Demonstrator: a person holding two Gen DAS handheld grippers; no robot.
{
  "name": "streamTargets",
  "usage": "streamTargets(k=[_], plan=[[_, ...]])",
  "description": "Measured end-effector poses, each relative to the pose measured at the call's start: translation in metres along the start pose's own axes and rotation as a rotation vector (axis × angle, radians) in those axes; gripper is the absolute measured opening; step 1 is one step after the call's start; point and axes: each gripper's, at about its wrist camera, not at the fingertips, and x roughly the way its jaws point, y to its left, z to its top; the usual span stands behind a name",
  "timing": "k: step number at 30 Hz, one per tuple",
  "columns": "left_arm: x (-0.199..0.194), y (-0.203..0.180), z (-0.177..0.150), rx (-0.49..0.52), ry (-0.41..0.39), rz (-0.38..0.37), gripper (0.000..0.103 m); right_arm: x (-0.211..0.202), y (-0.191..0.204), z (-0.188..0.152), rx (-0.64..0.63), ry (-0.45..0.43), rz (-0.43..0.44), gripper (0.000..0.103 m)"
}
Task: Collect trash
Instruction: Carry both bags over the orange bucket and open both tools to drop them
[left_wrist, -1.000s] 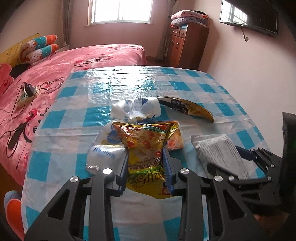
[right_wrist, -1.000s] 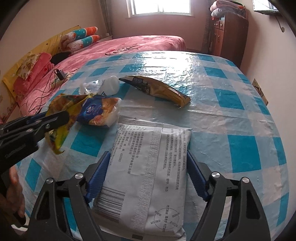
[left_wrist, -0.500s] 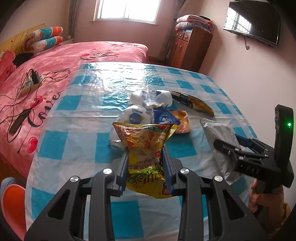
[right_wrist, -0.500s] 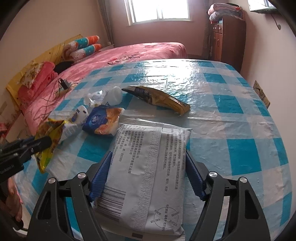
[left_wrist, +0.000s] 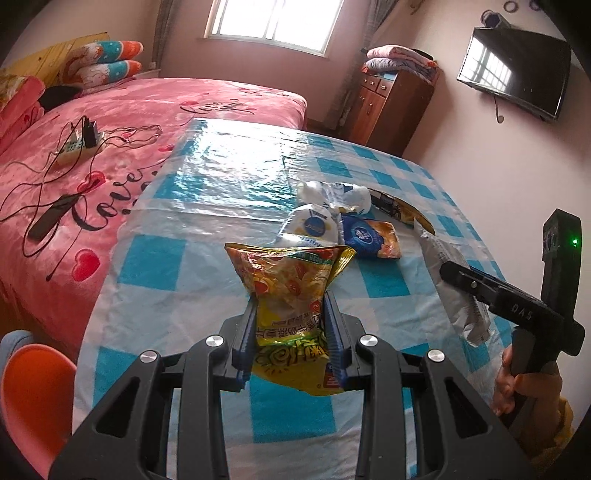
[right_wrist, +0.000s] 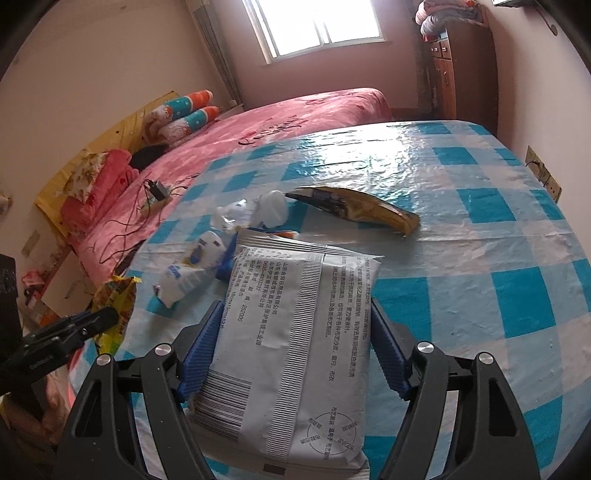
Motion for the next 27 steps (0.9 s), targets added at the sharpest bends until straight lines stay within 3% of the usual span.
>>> streamTargets(k=[13,27], plan=[[-0.032,0.039,-0.009,-0.063,-0.043,-0.004,0.035,0.006,0.054,-0.005,0.007,0.062,0.159,0.076],[-0.082,0.131,-0.040,-0.205,-0.073,0.151,0.035,0.030,0.172,-0.015,-0.117,0.182,0.365,0.076]])
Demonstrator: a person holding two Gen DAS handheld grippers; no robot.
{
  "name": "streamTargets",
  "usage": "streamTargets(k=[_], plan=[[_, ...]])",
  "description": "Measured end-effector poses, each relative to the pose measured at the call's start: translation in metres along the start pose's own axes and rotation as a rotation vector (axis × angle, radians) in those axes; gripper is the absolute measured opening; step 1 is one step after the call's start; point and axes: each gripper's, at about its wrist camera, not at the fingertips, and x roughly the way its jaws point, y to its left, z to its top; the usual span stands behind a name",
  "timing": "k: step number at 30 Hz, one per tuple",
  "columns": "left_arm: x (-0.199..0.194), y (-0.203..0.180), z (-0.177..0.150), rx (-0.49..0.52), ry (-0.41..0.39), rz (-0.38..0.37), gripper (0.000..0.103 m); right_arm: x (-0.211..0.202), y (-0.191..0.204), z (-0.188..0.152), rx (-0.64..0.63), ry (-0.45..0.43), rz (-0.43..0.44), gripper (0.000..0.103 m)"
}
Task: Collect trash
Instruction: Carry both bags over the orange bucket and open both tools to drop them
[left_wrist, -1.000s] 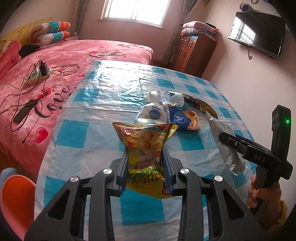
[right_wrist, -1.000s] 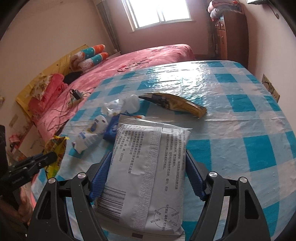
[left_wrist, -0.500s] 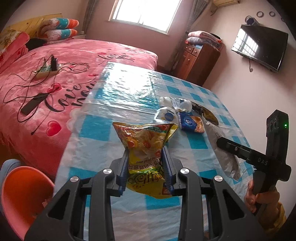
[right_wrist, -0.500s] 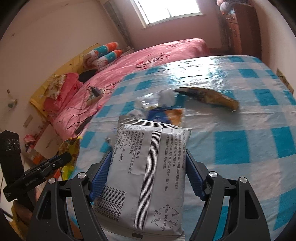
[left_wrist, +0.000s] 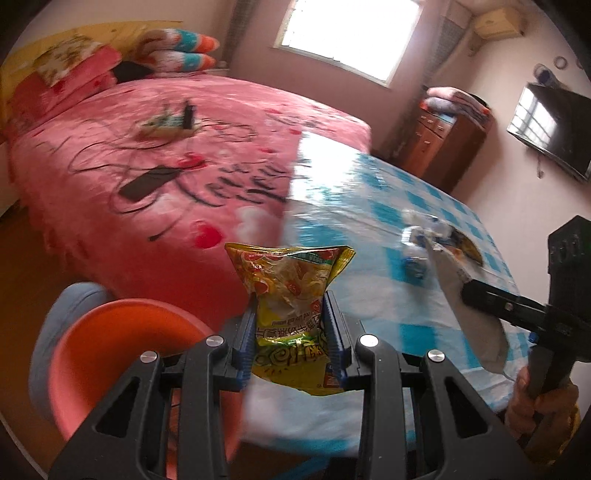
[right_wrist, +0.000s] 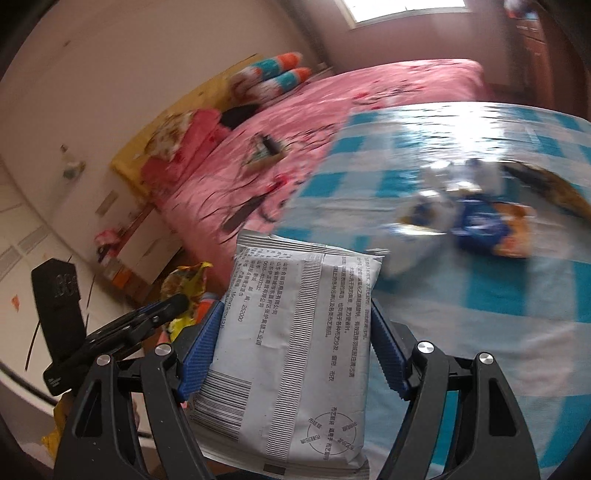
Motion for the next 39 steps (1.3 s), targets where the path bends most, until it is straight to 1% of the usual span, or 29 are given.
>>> streamTargets(k=[6,10,17,22,23,24,25,26,28,33,35,39], plan=[[-0.008,0.057,-0.013,-0.099,0.016,0.084,0.035,0.038,0.056,0.000,-0.098,0.078,0.072,0.076],[-0.011,0.089,-0.025,-0.156,0.032,0.129,0.035,0.062,0.091,-0.001,-0.169,0.121,0.109,0.076],[-0.008,0.132,-0.044,-0.245,0.063,0.184,0.035,0.100,0.135,-0.008,-0.246,0.184,0.162,0.076],[-0.005,0.149,-0.052,-0.277,0.083,0.208,0.036,0.124,0.156,-0.018,-0.282,0.230,0.183,0.078],[-0.004,0.152,-0.053,-0.285,0.086,0.217,0.037,0.128,0.157,-0.020,-0.285,0.242,0.182,0.079],[-0.004,0.154,-0.054,-0.291,0.087,0.227,0.039,0.133,0.158,-0.022,-0.277,0.254,0.185,0.083],[-0.004,0.157,-0.054,-0.296,0.078,0.240,0.045,0.134,0.158,-0.023,-0.267,0.262,0.195,0.085],[-0.005,0.159,-0.054,-0.296,0.071,0.250,0.054,0.133,0.157,-0.023,-0.256,0.266,0.206,0.086],[-0.007,0.160,-0.054,-0.293,0.062,0.265,0.060,0.129,0.153,-0.023,-0.240,0.249,0.204,0.088],[-0.010,0.153,-0.050,-0.258,0.045,0.303,0.068,0.103,0.136,-0.015,-0.218,0.161,0.159,0.089],[-0.010,0.148,-0.049,-0.247,0.041,0.305,0.070,0.092,0.129,-0.013,-0.223,0.121,0.125,0.090],[-0.011,0.135,-0.044,-0.216,0.031,0.301,0.074,0.080,0.119,-0.012,-0.242,0.077,0.070,0.091]])
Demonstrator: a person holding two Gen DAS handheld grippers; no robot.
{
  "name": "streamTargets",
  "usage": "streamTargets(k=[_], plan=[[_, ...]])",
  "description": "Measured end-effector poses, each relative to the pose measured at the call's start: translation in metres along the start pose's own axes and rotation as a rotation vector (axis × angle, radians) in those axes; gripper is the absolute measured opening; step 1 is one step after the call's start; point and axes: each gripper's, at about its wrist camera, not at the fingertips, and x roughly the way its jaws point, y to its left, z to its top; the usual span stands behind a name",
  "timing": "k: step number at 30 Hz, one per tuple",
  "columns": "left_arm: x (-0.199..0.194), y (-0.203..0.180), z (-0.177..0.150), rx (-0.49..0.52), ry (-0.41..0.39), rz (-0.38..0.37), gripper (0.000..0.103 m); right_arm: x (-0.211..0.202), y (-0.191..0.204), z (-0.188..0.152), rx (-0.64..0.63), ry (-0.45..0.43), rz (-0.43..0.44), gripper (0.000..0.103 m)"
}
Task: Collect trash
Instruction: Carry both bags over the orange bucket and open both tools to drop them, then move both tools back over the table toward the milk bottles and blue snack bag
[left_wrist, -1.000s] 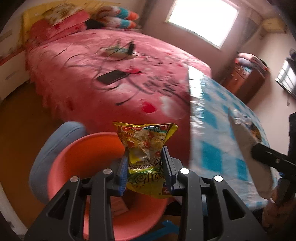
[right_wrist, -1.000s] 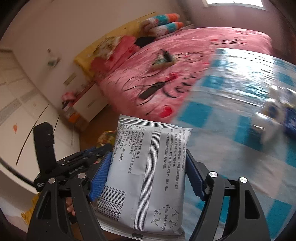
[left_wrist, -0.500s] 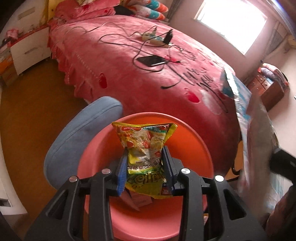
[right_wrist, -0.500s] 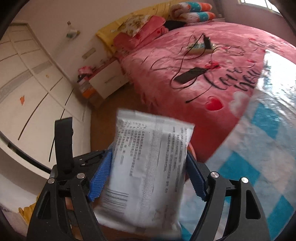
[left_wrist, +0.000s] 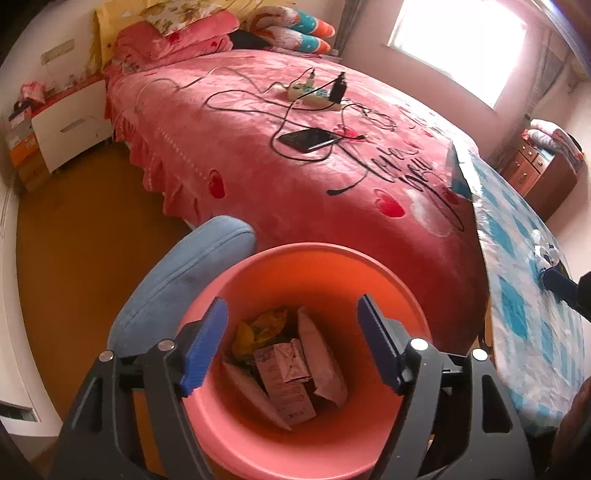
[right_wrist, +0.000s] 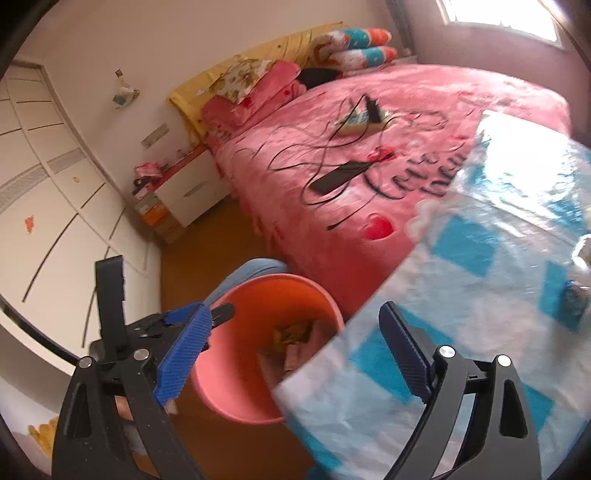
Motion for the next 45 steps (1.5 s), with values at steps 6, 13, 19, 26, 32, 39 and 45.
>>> streamTargets(k=[6,13,19,26,32,39,45], plan=[[-0.006,-0.026,0.003,0.043,-0.013,-0.028,0.075,-0.014,-0.017,-0.008,0.003,-0.027,-0.063,0.091],[-0.013,-0.060,0.006,0.089,-0.023,-0.070,0.076,-0.031,-0.041,-0.019,0.036,-0.059,-0.124,0.091],[-0.018,-0.090,0.009,0.125,-0.032,-0.108,0.077,-0.047,-0.061,-0.024,0.062,-0.089,-0.163,0.091],[-0.023,-0.122,0.010,0.172,-0.040,-0.134,0.077,-0.063,-0.081,-0.031,0.086,-0.118,-0.201,0.091],[-0.022,-0.143,0.008,0.202,-0.036,-0.143,0.078,-0.076,-0.098,-0.035,0.103,-0.140,-0.226,0.091],[-0.020,-0.169,0.006,0.242,-0.028,-0.153,0.078,-0.089,-0.113,-0.038,0.122,-0.159,-0.261,0.091],[-0.021,-0.189,0.005,0.268,-0.027,-0.169,0.078,-0.099,-0.130,-0.042,0.132,-0.176,-0.304,0.091]])
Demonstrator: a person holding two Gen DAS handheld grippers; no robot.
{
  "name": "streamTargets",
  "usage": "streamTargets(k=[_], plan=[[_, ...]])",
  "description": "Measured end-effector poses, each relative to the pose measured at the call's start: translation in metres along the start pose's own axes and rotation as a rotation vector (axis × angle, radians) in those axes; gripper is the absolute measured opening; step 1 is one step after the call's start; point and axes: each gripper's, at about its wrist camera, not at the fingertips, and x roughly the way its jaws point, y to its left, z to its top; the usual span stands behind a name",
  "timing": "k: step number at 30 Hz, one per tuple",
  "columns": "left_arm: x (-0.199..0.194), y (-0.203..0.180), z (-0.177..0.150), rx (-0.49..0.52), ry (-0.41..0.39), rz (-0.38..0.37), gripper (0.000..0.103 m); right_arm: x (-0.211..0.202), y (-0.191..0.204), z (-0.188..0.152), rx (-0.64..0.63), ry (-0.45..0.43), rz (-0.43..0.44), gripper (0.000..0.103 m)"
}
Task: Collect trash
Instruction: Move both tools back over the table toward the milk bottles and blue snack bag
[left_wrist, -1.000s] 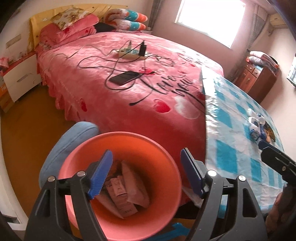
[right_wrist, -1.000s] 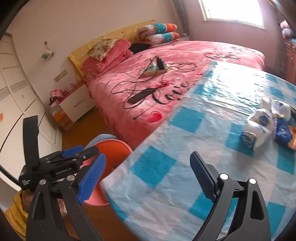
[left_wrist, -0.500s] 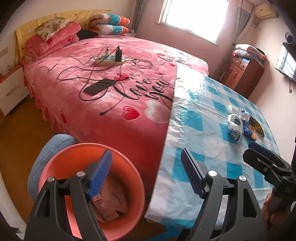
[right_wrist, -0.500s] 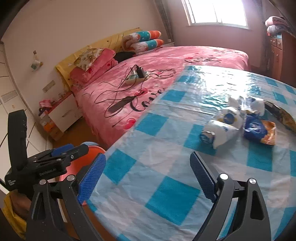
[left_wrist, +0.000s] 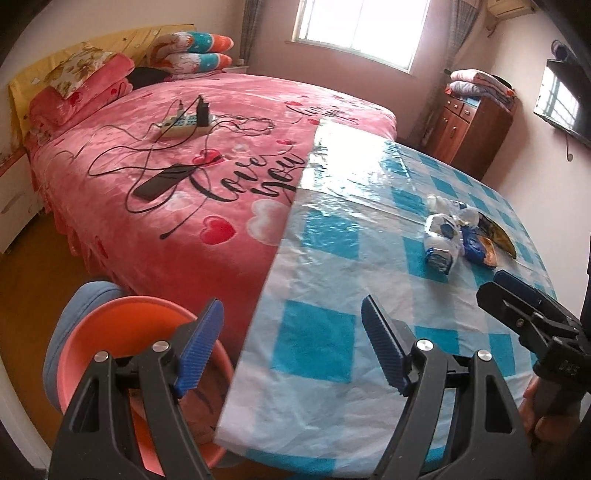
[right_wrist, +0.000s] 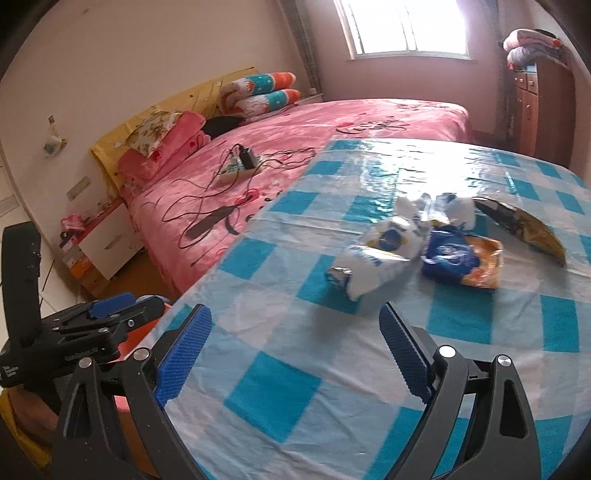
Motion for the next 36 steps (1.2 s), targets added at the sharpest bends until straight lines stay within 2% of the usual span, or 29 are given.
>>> streamTargets(k=[36], plan=[[0.028,-0.126,0.006,0.184,0.032,-0.090,0.078,-0.034,-0.107,-0.006,0.106,-0.060,-0.204,0.091]])
